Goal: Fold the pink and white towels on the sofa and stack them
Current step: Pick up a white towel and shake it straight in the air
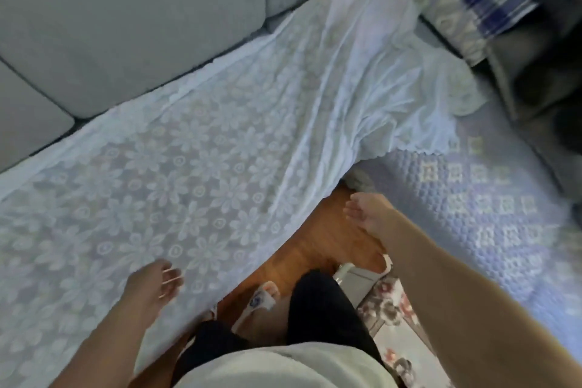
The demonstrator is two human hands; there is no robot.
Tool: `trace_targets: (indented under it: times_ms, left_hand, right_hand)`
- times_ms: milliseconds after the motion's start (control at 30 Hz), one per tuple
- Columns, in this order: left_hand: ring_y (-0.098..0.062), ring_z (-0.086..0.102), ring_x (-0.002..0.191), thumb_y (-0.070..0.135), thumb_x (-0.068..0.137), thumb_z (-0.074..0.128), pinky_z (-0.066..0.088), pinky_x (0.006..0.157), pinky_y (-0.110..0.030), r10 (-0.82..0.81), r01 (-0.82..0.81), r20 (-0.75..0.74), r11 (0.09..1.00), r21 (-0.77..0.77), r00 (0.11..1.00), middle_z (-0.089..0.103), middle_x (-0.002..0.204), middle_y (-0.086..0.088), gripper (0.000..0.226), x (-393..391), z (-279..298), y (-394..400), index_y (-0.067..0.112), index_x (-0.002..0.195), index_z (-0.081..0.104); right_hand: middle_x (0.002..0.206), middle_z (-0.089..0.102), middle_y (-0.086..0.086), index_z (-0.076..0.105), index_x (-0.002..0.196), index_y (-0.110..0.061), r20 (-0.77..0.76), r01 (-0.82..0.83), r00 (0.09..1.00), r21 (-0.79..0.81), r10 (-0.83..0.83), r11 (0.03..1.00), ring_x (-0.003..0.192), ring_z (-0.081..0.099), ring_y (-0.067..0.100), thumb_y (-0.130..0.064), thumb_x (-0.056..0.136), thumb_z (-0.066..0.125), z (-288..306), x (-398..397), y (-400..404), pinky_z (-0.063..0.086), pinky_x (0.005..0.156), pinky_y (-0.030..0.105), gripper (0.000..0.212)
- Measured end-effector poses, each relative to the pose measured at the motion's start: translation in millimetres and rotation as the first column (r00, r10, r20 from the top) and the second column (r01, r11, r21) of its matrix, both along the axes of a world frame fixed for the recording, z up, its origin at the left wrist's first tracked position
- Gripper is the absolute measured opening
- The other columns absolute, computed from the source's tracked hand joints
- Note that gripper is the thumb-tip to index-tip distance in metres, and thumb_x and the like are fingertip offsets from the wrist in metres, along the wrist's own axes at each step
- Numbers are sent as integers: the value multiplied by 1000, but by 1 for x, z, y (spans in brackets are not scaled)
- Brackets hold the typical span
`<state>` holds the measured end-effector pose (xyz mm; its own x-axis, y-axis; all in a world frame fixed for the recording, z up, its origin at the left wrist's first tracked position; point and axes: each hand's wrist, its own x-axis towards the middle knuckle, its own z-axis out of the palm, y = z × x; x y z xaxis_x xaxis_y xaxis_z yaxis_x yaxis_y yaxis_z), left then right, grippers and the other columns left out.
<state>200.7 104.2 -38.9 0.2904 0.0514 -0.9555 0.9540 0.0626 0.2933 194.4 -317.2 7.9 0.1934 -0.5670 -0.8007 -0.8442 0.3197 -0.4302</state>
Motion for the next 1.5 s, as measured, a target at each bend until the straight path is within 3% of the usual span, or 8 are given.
trace_targets:
  times_ms: [367, 567, 700, 767, 933, 1100, 1367, 1500]
  left_hand:
    - [-27, 68, 75, 17, 95, 60, 55, 71, -37, -376, 377, 168, 926, 27, 911, 72, 87, -13, 14, 121, 5, -345, 8, 103, 66]
    - [-22, 66, 67, 20, 98, 56, 52, 64, -32, -496, 501, -72, 863, 74, 865, 74, 81, -10, 15, 75, -57, -509, 11, 103, 67]
    - [-19, 63, 65, 20, 97, 51, 52, 68, -36, -563, 575, -116, 806, 143, 818, 72, 78, -6, 19, 64, -66, -584, 12, 97, 68]
    - [-19, 65, 72, 22, 99, 48, 55, 81, -42, -610, 620, -110, 769, 154, 784, 71, 83, -5, 20, 65, -55, -615, 17, 95, 67]
    - [-6, 65, 76, 27, 102, 43, 50, 70, -25, -809, 790, -22, 568, 229, 588, 70, 87, 6, 21, 71, -14, -657, 27, 98, 63]
    - [-11, 59, 108, 30, 94, 56, 48, 100, -34, -936, 868, 47, 341, 362, 349, 47, 135, 1, 53, 75, -45, -708, 27, 145, 39]
    - [-26, 16, 151, 46, 95, 44, 27, 119, -41, -995, 953, 88, 64, 297, 39, 5, 166, 1, 74, 68, -128, -815, 42, 157, 2]
    - [-22, 23, 151, 42, 98, 42, 25, 121, -37, -997, 977, 67, -29, 213, -44, 16, 166, -1, 70, 100, -141, -847, 33, 159, 11]
  right_hand:
    - [81, 50, 12, 55, 101, -6, -58, 216, 975, 23, -214, 976, 64, 54, 26, -7, 98, 49, -26, 7, -307, 48, 59, 36, 7]
    - [90, 58, 8, 60, 106, -10, -126, 66, 990, -24, -68, 998, 72, 58, 23, -17, 93, 65, -125, 64, -490, 53, 64, 35, 15]
    - [127, 58, 11, 49, 132, -15, -316, -232, 930, -109, 187, 967, 108, 63, 31, -53, 63, 86, -221, 69, -552, 62, 69, 43, 86]
    - [126, 58, 19, 54, 128, -4, -380, -407, 860, -106, 342, 907, 110, 62, 36, -53, 80, 72, -215, 75, -542, 60, 80, 46, 71]
    - [115, 60, 34, 61, 115, 8, -394, -391, 892, -431, 220, 813, 108, 59, 47, -29, 104, 37, -112, 82, -583, 47, 90, 46, 46]
    - [122, 57, 36, 58, 119, 10, -329, -248, 944, -737, -14, 628, 117, 52, 49, -29, 104, 34, -37, 92, -712, 35, 104, 47, 48]
    - [152, 35, 24, 34, 149, 2, -629, -468, 762, -368, 156, 803, 141, 31, 39, -33, 86, 43, -138, 105, -805, 27, 113, 48, 72]
    - [144, 44, 19, 46, 140, -7, -350, -560, 809, -703, 473, 438, 134, 35, 39, -32, 93, 49, -136, 131, -731, 24, 111, 42, 53]
